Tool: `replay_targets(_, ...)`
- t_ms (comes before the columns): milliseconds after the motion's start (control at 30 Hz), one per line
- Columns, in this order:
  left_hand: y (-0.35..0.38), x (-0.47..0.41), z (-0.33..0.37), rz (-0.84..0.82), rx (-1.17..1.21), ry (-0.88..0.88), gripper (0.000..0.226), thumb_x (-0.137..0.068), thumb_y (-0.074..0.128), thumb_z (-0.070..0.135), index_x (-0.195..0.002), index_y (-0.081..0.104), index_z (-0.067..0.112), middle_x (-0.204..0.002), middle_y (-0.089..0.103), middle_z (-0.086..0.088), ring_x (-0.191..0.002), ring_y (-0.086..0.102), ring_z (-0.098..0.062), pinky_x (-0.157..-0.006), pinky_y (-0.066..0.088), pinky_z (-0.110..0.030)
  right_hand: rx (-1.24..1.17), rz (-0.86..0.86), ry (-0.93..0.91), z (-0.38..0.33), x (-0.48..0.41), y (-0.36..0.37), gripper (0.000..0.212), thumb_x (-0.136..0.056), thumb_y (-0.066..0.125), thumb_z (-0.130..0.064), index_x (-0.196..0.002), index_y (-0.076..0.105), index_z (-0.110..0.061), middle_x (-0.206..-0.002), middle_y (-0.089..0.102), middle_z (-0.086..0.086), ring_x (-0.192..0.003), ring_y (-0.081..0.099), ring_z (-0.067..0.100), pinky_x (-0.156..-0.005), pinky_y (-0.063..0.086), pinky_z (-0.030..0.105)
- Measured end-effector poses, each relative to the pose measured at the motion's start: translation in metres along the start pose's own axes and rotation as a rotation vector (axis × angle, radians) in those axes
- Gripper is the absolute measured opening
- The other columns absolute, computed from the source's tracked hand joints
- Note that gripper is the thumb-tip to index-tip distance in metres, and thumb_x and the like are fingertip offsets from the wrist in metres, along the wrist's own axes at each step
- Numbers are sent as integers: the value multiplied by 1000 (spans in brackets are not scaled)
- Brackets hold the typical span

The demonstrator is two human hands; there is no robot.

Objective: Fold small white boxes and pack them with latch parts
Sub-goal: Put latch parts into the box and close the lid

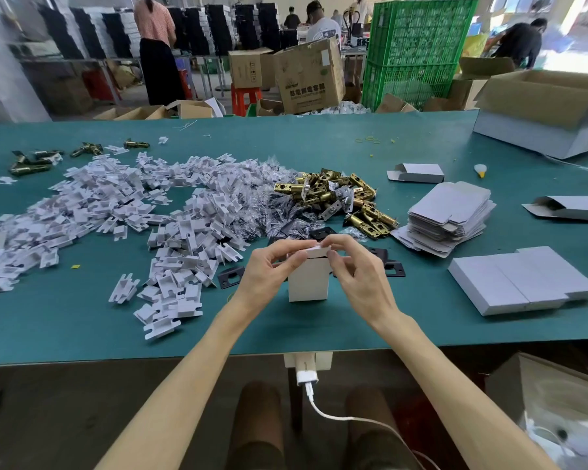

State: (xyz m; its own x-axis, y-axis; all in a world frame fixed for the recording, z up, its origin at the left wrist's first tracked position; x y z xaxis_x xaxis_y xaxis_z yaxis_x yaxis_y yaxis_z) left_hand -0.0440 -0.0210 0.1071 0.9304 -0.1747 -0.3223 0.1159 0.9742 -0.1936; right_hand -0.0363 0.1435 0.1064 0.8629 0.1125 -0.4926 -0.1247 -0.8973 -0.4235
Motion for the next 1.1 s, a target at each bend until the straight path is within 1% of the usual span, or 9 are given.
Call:
replay_targets(100, -1, 0, -3, 3, 12, -6, 25, -99, 65, 10, -123, 74, 11, -120, 75, -8, -109, 67, -6, -93, 54, -24, 7, 3, 2, -1, 0, -1, 13, -106, 54, -20, -111, 64, -27, -102, 68, -6, -74, 68, 10, -68, 57, 41)
replay_targets(167, -1, 0, -4, 9, 23, -5, 25, -100, 65, 9, -123, 74, 9, -121, 75, -7, -110, 68, -5, -94, 54, -23, 3, 0, 4, 0, 0, -2, 12, -106, 55, -21, -110, 64, -27, -98, 67, -7, -75, 68, 11, -67, 57, 38)
replay_targets(267, 1, 1, -5, 8, 43, 1, 25, -100, 64, 8, -123, 73, 10, -122, 74, -6, -113, 67, -2, -95, 53, -21, -16, -5, 0, -2, 2, -2, 8, -105, 58, -24, -107, 64, -28, -92, 67, -12, -73, 67, 6, -59, 47, 17)
replay_targets(333, 2, 1, -6, 10, 60, 9, 24, -100, 65, 8, -122, 74, 12, -121, 74, -4, -113, 67, -3, -95, 53, -21, -30, -16, 1, -2, 3, 0, 7, -102, 62, -24, -107, 63, -28, -98, 70, -9, -80, 69, 2, -61, 44, 11)
replay_targets(500, 5, 3, -15, 32, 110, 13, 27, -95, 70, 12, -121, 74, 17, -121, 75, -6, -111, 70, -16, -97, 56, -30, -33, -53, 15, 0, 2, 2, 20, -97, 70, -18, -112, 62, -27, -109, 70, -5, -100, 69, -1, -75, 55, 17)
replay_targets(733, 9, 6, -22, 75, 147, 25, 28, -97, 71, 11, -122, 73, 23, -123, 75, -3, -114, 70, -21, -98, 54, -30, -33, -46, 26, 4, 2, 4, 22, -97, 69, -14, -112, 61, -28, -112, 70, -2, -101, 69, -1, -77, 58, 23)
replay_targets(933, 8, 6, -19, 82, 143, 4, 29, -95, 71, 6, -120, 73, 20, -121, 76, -1, -111, 71, -17, -95, 55, -27, -31, -43, 38, 5, 1, 4, 23, -97, 69, -13, -111, 59, -29, -113, 69, -5, -101, 69, -2, -78, 59, 29)
replay_targets(1033, 6, 5, -17, 72, 142, -23, 32, -94, 72, 5, -122, 73, 21, -119, 77, 1, -107, 72, -14, -91, 57, -25, -47, -48, 54, 6, 0, 5, 22, -98, 69, -14, -110, 58, -29, -115, 68, -10, -101, 69, -2, -78, 59, 26)
replay_targets(1100, 2, 6, -18, 98, 153, -51, 37, -94, 74, 7, -127, 69, 21, -121, 75, -1, -108, 73, -18, -90, 59, -28, -52, -50, 68, 6, -1, 5, 23, -98, 69, -15, -110, 58, -31, -114, 67, -16, -100, 69, -4, -76, 56, 20)
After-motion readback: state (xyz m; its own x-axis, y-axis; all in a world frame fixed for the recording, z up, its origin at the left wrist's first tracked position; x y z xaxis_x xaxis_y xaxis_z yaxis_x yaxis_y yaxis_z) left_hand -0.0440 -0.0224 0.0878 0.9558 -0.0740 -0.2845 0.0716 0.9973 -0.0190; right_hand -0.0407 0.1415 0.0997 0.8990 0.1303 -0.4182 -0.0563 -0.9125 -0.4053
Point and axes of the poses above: each hand's wrist, its own x-axis away from the middle knuckle, its own y-axis out of the palm, z = x × y, the point moved 10 cm from there along -x, towards the middle knuckle
